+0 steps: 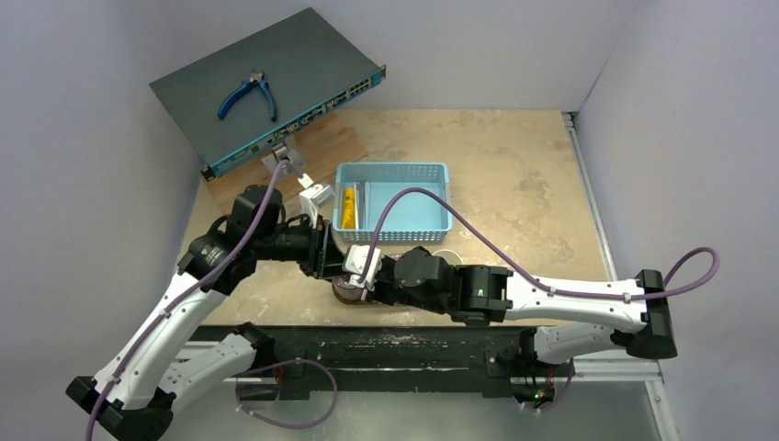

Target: Prepare toiletry sets of a toothbrush and toothpaste on the tray

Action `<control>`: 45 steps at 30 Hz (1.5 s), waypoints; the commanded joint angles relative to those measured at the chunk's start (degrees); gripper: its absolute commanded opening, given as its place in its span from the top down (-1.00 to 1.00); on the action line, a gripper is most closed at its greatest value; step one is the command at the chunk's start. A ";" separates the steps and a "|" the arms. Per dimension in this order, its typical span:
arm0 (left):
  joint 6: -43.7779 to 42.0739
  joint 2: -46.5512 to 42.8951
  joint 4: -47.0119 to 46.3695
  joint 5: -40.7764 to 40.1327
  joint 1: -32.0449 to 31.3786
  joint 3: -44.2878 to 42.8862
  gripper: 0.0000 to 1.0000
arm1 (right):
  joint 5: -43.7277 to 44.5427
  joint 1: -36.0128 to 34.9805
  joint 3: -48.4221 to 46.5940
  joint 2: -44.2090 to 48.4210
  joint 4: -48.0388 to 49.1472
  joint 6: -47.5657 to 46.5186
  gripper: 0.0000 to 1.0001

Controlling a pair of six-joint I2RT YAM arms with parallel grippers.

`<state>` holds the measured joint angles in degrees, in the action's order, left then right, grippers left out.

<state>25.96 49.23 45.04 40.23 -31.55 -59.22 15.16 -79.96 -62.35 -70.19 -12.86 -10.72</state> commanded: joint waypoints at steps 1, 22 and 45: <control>0.68 -0.21 -1.80 5.59 -0.71 0.25 1.00 | 3.07 0.25 -2.72 -0.90 6.05 0.41 0.89; 2.14 -8.72 -1.04 -9.94 -0.70 -2.14 1.00 | 6.33 0.25 0.40 6.44 5.58 6.78 -0.17; 8.76 -23.33 -2.94 -26.98 -0.70 -1.89 1.00 | -9.61 18.43 11.93 14.05 22.25 46.37 -0.40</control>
<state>32.01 27.75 45.71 16.16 -32.01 -59.79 11.66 -63.53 -53.78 -58.61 -0.38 24.97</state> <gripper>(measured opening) 0.303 0.693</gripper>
